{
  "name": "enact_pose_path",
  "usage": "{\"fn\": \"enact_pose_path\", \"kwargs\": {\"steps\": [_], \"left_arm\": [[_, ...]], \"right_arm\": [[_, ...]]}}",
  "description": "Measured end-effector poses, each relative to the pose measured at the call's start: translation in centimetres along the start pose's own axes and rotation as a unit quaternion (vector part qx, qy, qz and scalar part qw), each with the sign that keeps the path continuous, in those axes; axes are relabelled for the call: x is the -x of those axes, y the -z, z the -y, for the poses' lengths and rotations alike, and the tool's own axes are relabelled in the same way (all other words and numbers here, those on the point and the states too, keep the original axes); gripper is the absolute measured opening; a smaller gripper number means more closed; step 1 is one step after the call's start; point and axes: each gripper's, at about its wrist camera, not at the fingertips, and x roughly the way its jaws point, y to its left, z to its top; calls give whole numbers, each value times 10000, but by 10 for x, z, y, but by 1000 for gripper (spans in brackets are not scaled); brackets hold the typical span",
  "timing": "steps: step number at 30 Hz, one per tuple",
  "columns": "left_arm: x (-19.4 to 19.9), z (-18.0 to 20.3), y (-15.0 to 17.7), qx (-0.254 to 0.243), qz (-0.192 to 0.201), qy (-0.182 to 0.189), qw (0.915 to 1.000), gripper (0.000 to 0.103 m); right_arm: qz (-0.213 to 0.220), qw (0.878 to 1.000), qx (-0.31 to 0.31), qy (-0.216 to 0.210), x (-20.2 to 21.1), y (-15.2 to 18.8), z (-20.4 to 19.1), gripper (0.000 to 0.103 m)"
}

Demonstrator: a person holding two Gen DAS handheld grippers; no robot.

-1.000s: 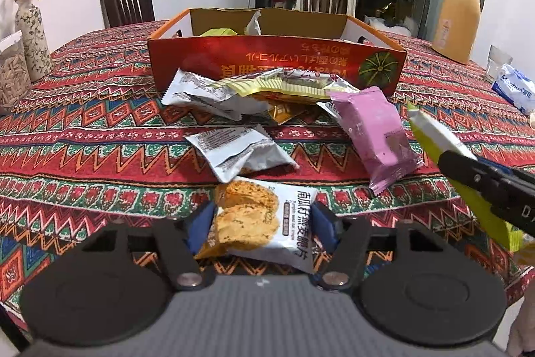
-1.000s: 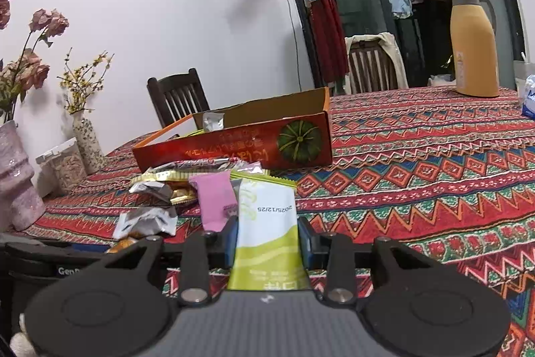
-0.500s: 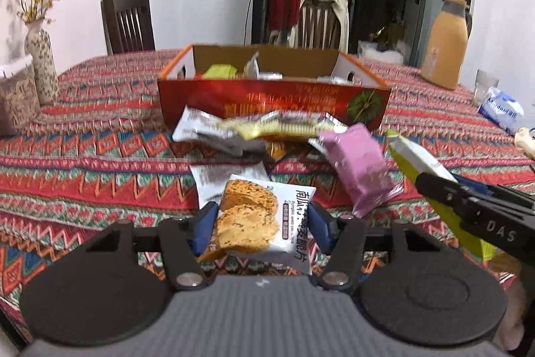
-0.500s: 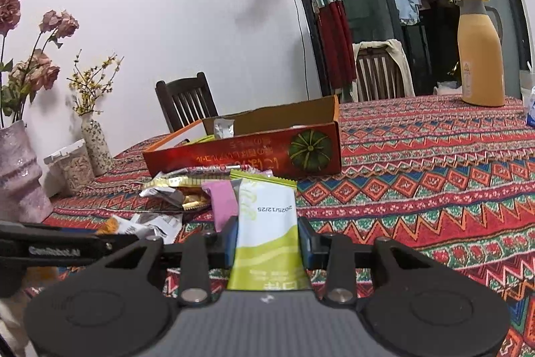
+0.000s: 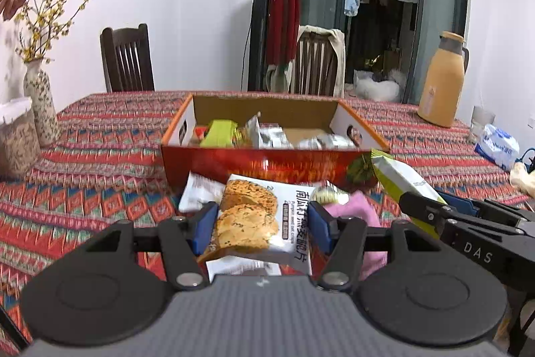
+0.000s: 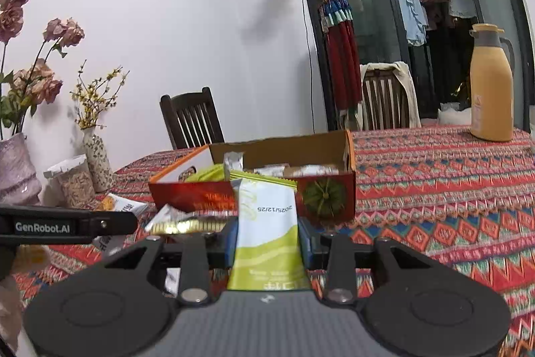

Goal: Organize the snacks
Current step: 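Drop the cracker packet into the box with the left gripper while the right drops the green bar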

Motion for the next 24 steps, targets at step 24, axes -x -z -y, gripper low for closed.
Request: {"fn": "enact_pose_path", "kwargs": {"steps": [24], "left_arm": [[-125,-17,-114,68,401,-252,9989,60]], "right_arm": [[145,9987,254,415,-158,-113,14,35]]}}
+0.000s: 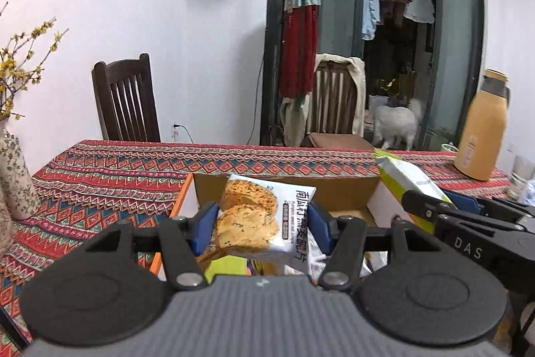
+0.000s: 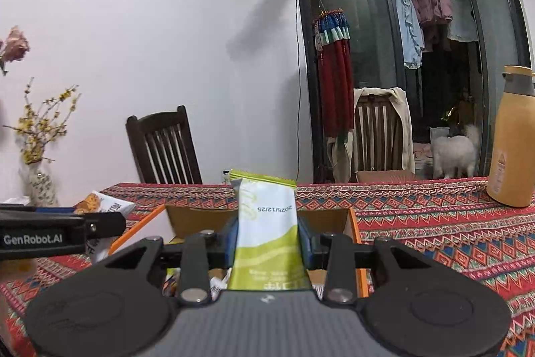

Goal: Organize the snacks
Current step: 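Drop the cracker packet into the box with the left gripper while the right drops the green bar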

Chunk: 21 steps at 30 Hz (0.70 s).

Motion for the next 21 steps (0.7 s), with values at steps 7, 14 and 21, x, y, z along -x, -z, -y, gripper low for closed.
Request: {"fn": "enact_pose_path", "kwargs": {"steps": [7,14,21], "left_arm": [[-53,-17,2,318,-73,-206,9993,60],[-84,-37,20,452,-318,-318,9980,60],[-80,-42,25,562,-199,-332,9977,84]], "right_arm": [[-185,9998,-30,91,-44,9,7,35],[-485,9988,8,44,-65,23,10,35],[-632,9980,83,51,-66,29,6,46]]}}
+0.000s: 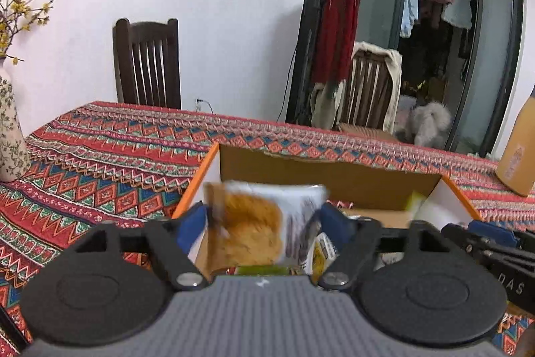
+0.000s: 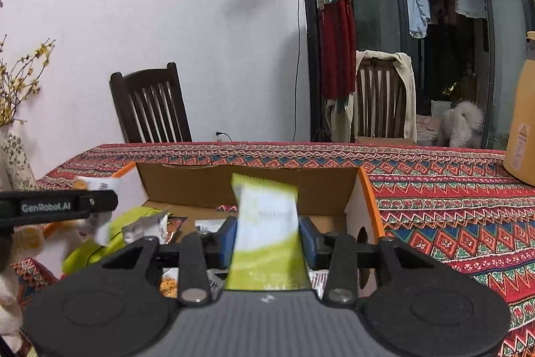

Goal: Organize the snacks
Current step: 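Drop the cracker packet into the box with the left gripper while the right drops the green bar, then move both grippers back over the snack pile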

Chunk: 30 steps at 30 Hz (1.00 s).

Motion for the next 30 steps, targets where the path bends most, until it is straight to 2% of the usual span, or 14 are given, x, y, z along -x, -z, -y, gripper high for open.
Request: {"fn": "enact_pose_path", "kwargs": {"steps": [1,2,4,17,22,30], "left_arm": [[3,-1,0,36,55,6,10000,92],[5,-2,0,83,108,-11,9999,101],[10,-3,-1,197,202,-96,9996,103],[28,-1,-7,313,291,-5,9991,103],[50,4,-17,266,434,-45,9987,103],[83,-2,-19,207,410,22,9989,103]], "right_arm": [[23,10000,-28,8,2,0,0,62],[58,10000,-52,24,5,1,1,82],[90,9999,-97,44,8,2,2,103],[-7,9997,-245,83,11,-2,5,103],[104,9997,-182,149,25,-11,0,103],[216,9996,-81,133,60,-14,-8,103]]}}
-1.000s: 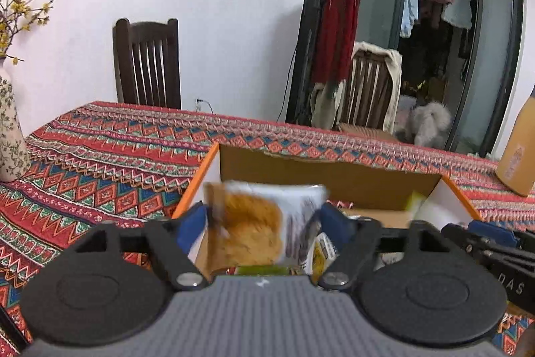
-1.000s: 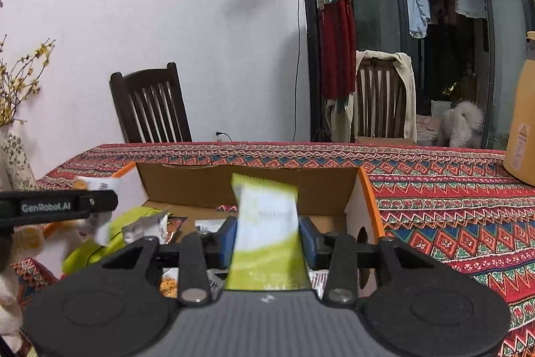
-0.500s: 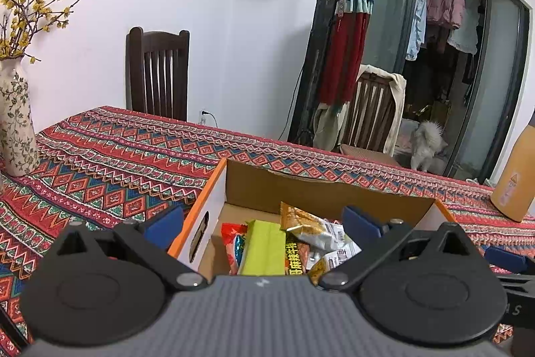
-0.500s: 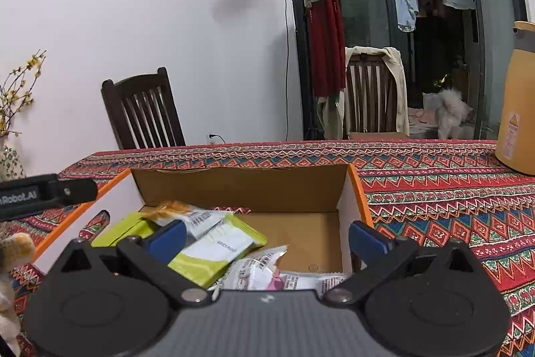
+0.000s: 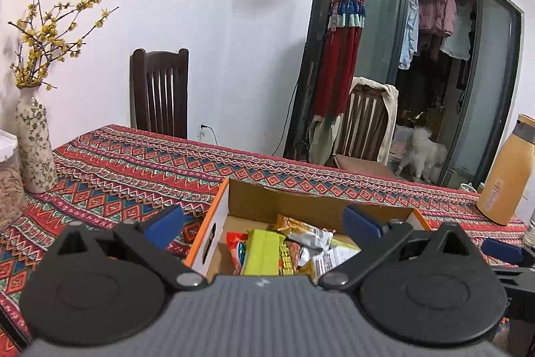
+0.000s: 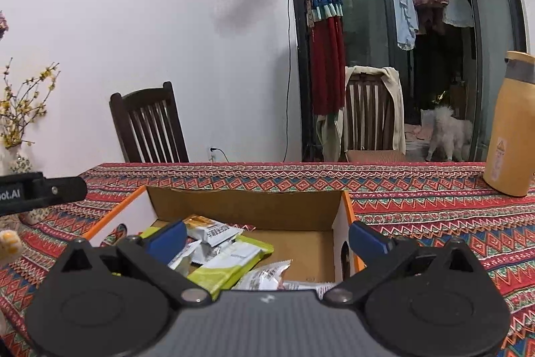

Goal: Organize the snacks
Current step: 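Move both grippers back over the snack pile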

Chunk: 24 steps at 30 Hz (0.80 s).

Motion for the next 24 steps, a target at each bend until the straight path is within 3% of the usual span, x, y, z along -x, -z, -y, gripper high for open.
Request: {"fn": "enact_pose_path", "kwargs": {"steps": [14,19,24], "left_arm": [[44,-34,50,-169,-483,60,9987,103],[50,-49,77,-401,-708,-7,9967,103],[51,-64,99,-309,-890,-51,9955,103]], "right_arm": [[-443,9990,-65,-48,66,61,0,103],[-662,9975,-203,-121,79,85,1,103],[-826,9963,-245,-52,85,105,3,103]]}}
